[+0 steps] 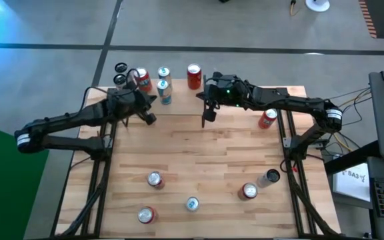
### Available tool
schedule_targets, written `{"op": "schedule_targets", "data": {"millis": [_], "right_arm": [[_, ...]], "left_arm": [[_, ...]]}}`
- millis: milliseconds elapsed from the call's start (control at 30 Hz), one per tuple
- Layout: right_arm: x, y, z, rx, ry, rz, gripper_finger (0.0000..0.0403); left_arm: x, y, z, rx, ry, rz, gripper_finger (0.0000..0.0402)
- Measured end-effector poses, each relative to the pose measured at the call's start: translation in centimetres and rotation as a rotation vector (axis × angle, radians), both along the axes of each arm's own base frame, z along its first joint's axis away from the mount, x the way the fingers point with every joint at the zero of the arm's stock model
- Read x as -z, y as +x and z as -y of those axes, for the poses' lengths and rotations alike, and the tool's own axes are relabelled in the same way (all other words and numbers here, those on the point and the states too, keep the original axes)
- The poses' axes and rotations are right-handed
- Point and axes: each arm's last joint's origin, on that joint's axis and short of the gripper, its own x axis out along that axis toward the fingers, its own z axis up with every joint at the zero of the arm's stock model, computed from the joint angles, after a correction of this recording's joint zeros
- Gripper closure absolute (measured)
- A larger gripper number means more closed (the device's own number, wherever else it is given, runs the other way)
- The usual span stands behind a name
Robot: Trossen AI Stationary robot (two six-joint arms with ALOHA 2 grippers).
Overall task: Place canned beverage on shelf
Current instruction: Put the blue soda can on the shelf aligned with the other blue soda can, then adjust the white pink soda can on the shelf
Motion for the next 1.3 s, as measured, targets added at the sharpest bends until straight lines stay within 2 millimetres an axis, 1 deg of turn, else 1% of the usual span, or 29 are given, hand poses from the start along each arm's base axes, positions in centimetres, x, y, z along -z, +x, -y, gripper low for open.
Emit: {"op": "schedule_targets", "data": {"millis": [133, 233, 400, 600, 967, 1167, 1300], "right_arm": [[0.2, 0.8, 0.2, -0.016, -0.006, 0.097, 0.0394], [1.1, 2.1, 0.8, -0.009, -0.012, 0.145, 0.0394], [3.5, 4.1, 1.8, 0.003, -0.028, 0.162, 0.0394], [4.3, 5.4, 2.5, 0.017, -0.012, 0.163, 0.0394], [4.0, 5.4, 2.5, 0.017, -0.011, 0.166, 0.0394], [4.0, 4.9, 2.3, 0.02, 0.011, 0.115, 0.0394], [4.0, 4.7, 2.3, 0.021, 0.021, 0.091, 0.0394]], "left_arm": [[0.4, 0.2, -0.8, -0.031, -0.006, -0.015, 0.0402], [0.7, 0.5, -1.0, -0.033, -0.011, -0.029, 0.0402], [0.8, 1.1, -1.3, -0.025, 0.015, -0.027, 0.0401], [0.9, 1.5, -1.6, -0.017, 0.04, -0.034, 0.0401], [0.5, 1.2, -2.4, -0.071, 0.061, 0.005, 0.0402], [0.0, 0.3, -2.0, -0.104, 0.058, 0.015, 0.0402], [-0.9, -0.6, -1.5, -0.097, 0.054, 0.075, 0.0402]]}}
